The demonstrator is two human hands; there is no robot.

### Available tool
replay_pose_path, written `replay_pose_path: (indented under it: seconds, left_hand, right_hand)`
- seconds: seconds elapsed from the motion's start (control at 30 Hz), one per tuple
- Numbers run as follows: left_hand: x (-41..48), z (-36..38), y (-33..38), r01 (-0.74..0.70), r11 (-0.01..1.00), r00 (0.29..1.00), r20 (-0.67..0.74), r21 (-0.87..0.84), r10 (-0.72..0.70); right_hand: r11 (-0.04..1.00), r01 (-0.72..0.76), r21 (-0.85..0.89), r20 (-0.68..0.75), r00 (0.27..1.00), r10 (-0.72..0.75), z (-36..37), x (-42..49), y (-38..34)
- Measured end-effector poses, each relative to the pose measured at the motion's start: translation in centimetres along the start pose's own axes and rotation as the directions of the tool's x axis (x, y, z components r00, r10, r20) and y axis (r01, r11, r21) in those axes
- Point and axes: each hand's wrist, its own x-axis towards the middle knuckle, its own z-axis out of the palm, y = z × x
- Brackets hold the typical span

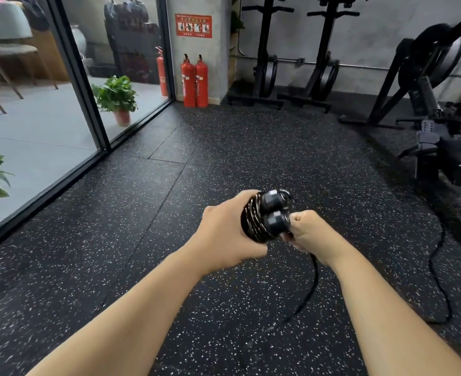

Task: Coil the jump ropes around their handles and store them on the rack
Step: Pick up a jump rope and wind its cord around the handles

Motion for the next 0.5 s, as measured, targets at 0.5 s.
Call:
replay_pose_path:
  seconds: [0.5]
  left_hand:
    - [1.6, -3.2, -4.2, 0.464, 0.748, 0.794, -0.152, -0.475, -0.588]
  right_hand:
    - [0.773, 0.391, -0.5, -0.191, 0.821, -0.539, 4.7, 0.3, -1.2]
